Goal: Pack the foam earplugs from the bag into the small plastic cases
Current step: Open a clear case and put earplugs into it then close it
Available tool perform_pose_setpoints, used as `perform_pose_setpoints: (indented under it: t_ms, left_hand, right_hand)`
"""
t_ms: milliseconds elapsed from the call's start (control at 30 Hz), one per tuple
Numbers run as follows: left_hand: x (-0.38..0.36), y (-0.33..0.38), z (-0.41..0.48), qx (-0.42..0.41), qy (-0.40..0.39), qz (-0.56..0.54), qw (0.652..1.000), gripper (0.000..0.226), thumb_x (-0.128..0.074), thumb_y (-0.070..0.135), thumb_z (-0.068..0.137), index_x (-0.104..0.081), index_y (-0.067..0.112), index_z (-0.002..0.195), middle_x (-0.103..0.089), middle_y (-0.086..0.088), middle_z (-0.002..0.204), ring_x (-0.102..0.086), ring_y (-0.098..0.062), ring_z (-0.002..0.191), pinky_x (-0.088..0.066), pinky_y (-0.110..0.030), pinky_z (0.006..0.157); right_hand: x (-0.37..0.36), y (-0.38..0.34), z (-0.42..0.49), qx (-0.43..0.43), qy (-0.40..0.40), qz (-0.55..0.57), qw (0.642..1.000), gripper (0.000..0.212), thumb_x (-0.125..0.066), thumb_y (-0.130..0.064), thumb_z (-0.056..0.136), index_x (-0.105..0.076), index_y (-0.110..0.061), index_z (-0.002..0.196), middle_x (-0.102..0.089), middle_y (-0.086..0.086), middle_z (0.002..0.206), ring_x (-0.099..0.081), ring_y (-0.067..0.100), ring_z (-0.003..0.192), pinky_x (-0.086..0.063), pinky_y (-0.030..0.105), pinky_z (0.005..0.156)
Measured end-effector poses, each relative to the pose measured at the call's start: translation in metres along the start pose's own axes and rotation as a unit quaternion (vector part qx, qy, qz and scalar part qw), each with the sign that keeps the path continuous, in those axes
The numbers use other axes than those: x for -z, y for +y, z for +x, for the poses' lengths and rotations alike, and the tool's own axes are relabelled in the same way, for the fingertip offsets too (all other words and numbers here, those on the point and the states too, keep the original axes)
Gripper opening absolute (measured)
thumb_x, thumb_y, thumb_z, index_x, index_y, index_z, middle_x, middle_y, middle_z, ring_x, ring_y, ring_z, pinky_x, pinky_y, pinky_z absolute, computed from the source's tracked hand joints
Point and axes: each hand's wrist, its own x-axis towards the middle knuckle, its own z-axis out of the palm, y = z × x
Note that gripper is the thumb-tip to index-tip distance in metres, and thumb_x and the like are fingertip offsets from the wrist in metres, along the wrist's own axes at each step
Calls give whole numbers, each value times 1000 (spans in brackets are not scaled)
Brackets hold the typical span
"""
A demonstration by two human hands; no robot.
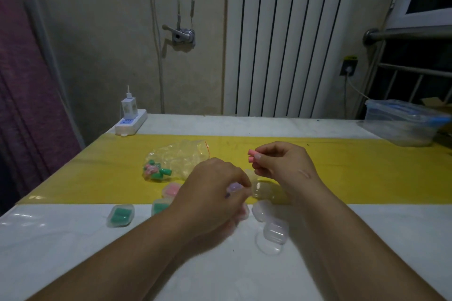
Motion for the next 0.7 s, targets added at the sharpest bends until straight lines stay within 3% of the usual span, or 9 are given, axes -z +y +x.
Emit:
perform_pose_setpoints:
  t_ms: [100,233,367,533,700]
  left_hand:
    - [-7,5,-2,-92,-59,73,991,36,-45,54,87,-71,33,100,-68,13,88,-55,-16,86,-46,-40,76]
    - [-15,9,-7,-163,-84,116,976,41,-38,61,92,-62,37,116,-61,14,89,-48,-15,85,-41,-34,71]
    - [-20,9,-8,-200,-83,173,961,40,-37,60,91,-65,41,113,-56,14,85,-47,-13,82,-35,-28,64]
    - [-12,14,-4,-138,-147,89,976,35,-55,57,86,-62,36,114,-54,16,106,-39,-8,100,-29,-26,78]
    - [-6,18,-6,-36,-149,-44,987,29,-76,37,75,-60,32,98,-51,22,85,-44,5,86,-39,-17,70]
  right_hand:
    - [4,1,2,-3,13,-2,1000,10,-74,-2,83,-69,5,88,-72,13,76,-64,16,63,-56,24,60]
    - [3,3,3,-6,18,-5,1000,7,-74,-3,84,-69,2,86,-72,11,74,-63,16,63,-56,24,60]
    - [3,2,1,-7,15,-2,1000,8,-72,-1,85,-68,4,89,-70,12,75,-62,16,63,-57,22,59]
    - [2,1,1,-7,18,-10,1000,9,-72,-3,85,-69,4,90,-71,12,76,-62,16,63,-58,23,60]
    - [-1,0,0,-7,24,-8,1000,7,-74,-5,84,-69,0,83,-71,12,75,-62,16,63,-56,23,59]
